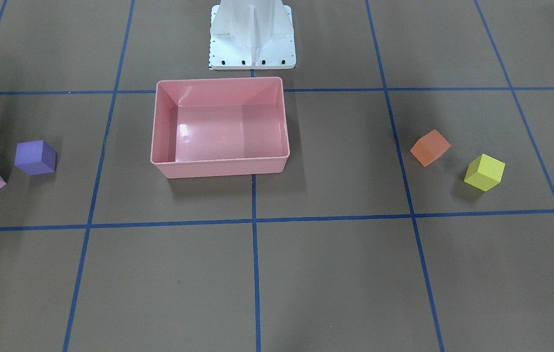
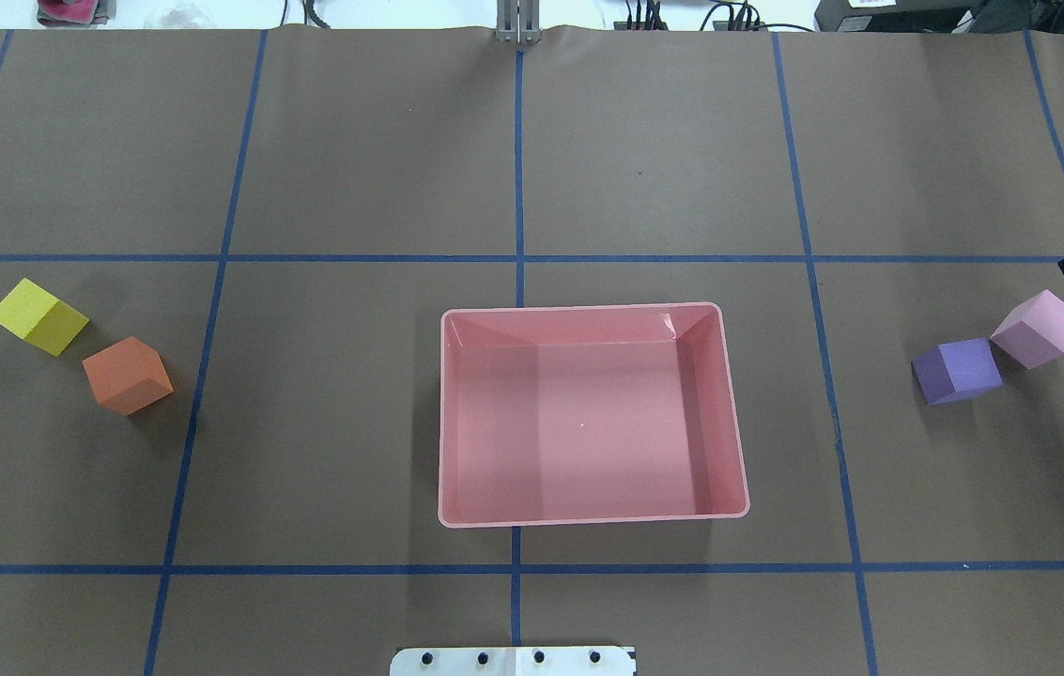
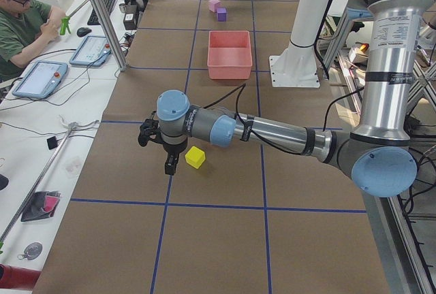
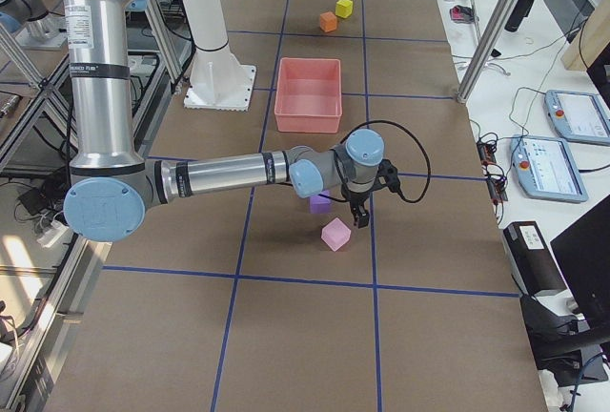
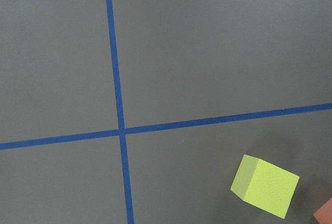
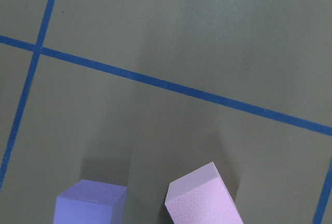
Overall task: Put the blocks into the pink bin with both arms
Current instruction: 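Lower the right gripper onto the light pink cube and close it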
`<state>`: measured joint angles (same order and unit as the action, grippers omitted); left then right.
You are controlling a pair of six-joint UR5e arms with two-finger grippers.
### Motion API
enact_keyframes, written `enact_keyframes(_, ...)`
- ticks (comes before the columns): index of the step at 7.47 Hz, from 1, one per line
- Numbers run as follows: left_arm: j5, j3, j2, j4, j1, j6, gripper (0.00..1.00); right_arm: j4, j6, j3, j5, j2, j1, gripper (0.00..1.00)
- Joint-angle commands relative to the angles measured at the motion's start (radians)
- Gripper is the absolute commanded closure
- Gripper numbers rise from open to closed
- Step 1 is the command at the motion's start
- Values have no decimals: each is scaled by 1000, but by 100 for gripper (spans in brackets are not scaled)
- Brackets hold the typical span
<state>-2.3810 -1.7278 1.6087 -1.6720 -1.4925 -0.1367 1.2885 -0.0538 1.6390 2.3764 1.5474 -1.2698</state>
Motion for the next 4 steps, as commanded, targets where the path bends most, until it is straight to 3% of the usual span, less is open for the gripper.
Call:
enact_keyframes(1, -1, -1, 0, 0, 0, 0, 0, -58, 72, -42, -11, -7, 70, 0)
enact_keyframes(4, 0, 1, 0, 0, 0, 0, 0, -52, 148, -47, -79, -3, 113, 1)
